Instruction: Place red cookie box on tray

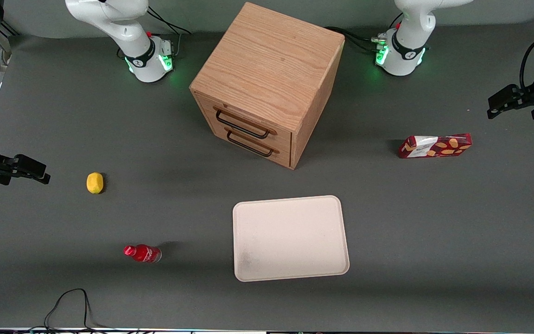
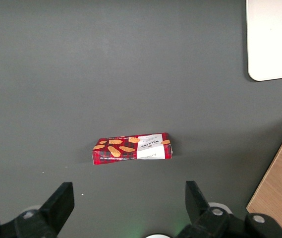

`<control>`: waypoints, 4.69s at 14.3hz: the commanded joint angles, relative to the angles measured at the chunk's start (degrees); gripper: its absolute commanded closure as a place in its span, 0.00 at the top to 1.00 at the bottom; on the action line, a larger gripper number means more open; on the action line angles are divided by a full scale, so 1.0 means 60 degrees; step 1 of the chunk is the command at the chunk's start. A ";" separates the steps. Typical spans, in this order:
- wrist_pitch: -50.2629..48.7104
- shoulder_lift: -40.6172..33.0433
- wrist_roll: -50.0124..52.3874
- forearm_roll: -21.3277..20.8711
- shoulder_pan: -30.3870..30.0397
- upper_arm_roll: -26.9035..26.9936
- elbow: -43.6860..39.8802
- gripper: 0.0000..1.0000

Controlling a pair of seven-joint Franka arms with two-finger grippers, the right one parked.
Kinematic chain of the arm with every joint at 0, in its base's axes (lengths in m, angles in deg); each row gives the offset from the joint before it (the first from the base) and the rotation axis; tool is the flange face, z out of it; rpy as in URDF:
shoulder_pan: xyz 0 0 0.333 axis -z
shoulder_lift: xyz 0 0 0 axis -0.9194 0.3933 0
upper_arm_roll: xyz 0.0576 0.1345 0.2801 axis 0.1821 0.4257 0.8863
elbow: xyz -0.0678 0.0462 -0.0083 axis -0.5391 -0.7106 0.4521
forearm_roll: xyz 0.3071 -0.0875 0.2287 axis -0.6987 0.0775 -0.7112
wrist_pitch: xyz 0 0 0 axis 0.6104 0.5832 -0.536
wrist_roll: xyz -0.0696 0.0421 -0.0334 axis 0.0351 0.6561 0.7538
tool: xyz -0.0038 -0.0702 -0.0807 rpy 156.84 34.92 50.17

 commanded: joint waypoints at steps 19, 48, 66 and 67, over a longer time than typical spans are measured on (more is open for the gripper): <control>0.4150 -0.0083 -1.2127 -0.0246 -0.0348 0.1138 0.5258 0.95; 0.7898 0.1237 -1.1856 -0.0072 0.0032 0.1050 0.7537 0.00; 0.0656 0.4320 0.2437 0.1393 0.1671 -0.1351 -0.3813 0.00; 0.0640 0.4921 0.3272 0.1350 0.1876 -0.1512 -0.4516 0.00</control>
